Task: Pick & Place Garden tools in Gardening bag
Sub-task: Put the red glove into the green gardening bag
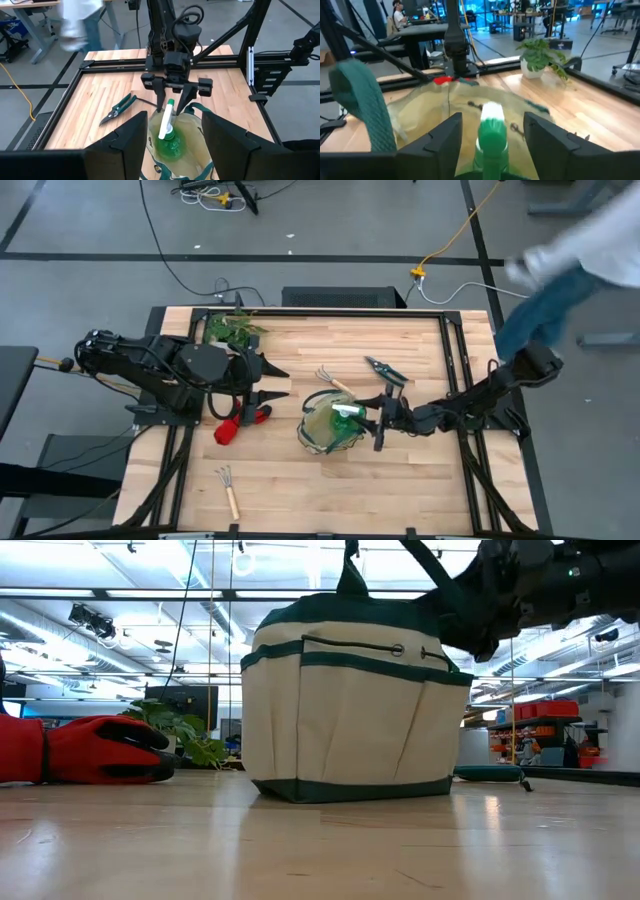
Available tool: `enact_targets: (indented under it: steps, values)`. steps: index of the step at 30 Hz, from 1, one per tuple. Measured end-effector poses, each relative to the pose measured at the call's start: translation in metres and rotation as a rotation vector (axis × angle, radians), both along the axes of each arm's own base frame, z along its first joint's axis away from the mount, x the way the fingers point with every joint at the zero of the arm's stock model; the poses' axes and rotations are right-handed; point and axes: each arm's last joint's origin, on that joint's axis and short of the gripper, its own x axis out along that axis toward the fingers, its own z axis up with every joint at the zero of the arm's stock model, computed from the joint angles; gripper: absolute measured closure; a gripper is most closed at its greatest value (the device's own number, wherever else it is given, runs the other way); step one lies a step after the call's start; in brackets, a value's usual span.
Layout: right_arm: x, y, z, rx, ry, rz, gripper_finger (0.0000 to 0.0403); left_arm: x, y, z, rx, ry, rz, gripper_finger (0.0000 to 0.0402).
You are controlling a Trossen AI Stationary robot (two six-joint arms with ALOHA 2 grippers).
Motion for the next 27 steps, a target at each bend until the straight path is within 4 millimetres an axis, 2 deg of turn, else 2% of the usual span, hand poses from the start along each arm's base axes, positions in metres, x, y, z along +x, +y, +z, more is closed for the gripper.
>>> enact_targets:
  steps: [14,27]
  values:
    - [-0.003,0.0,0.007,-0.022,-0.014,-0.023,0.0145,0.0,0.0,0.0,0.0,0.0,0.0,0.0204]
    - [-0.018,-0.002,0.033,-0.068,-0.056,-0.03,0.0143,-0.003,0.001,-0.005,-0.03,0.057,0.027,0.0204]
